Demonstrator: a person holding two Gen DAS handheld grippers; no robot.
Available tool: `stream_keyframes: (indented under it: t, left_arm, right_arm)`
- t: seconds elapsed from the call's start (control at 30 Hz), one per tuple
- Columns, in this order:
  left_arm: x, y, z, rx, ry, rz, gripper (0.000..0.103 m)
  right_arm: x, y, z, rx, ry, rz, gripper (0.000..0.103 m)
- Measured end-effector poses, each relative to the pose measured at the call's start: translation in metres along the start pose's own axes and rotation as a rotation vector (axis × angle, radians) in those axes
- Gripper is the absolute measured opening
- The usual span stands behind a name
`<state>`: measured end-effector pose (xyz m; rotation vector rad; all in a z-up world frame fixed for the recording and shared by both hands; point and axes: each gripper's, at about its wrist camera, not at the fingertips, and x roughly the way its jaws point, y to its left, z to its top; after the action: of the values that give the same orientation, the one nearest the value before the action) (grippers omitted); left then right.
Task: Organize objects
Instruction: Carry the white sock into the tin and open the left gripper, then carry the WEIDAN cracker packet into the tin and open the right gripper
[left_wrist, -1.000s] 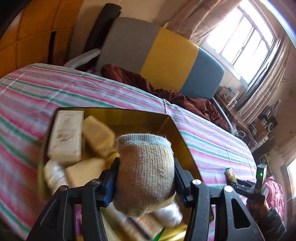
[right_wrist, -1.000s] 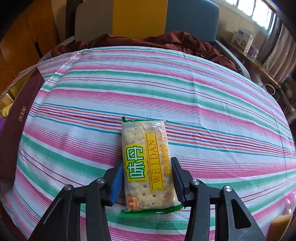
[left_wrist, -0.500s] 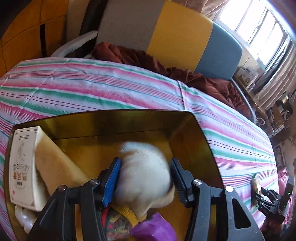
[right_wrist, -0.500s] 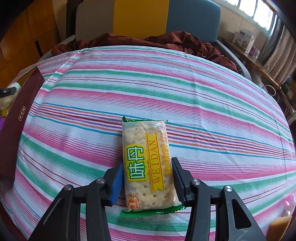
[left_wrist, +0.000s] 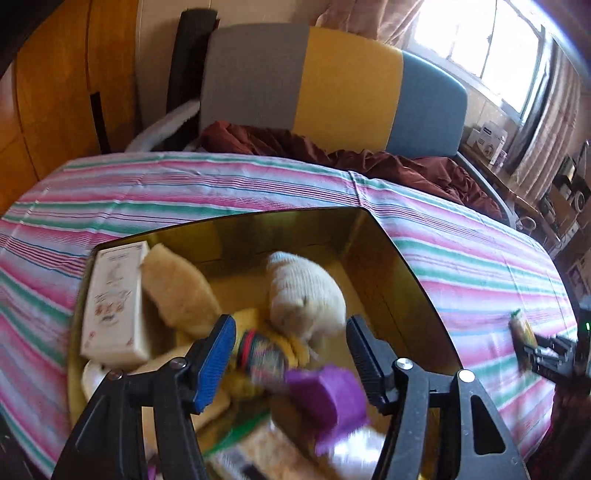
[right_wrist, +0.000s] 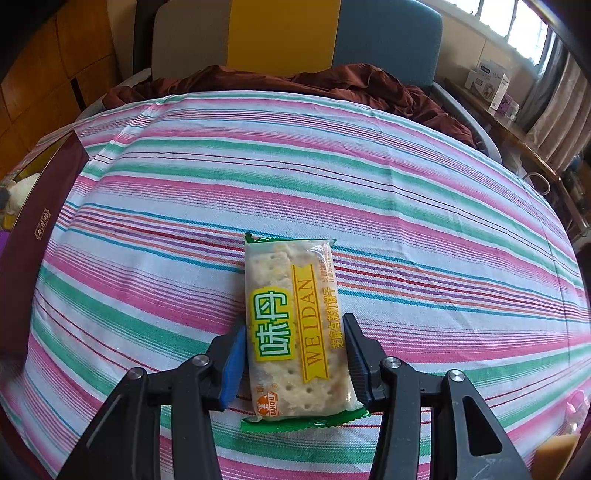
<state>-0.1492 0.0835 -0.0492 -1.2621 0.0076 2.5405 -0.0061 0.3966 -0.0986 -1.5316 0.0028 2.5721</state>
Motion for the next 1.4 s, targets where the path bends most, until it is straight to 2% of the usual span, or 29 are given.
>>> stream_keyframes:
  t: [0.43, 1.0, 1.4]
  left_arm:
    - [-0.052, 0.0, -0.045, 0.0, -0.05, 0.026, 0.063]
    - [-0.088, 0.012, -0.075, -0.001, -0.109, 0.063, 0.063]
    - [-0.084, 0.034, -0.092, -0.072, -0.062, 0.012, 0.062]
  right_arm:
    - [-0.003, 0.004, -0.003, -0.016, -0.003, -0.026, 0.048]
    - [-0.007, 0.014, -0.01, -0.049, -0.006, -0.089, 0.048]
    - [-0.02, 0.029, -0.018, 0.012, 0.072, -0.068, 0.048]
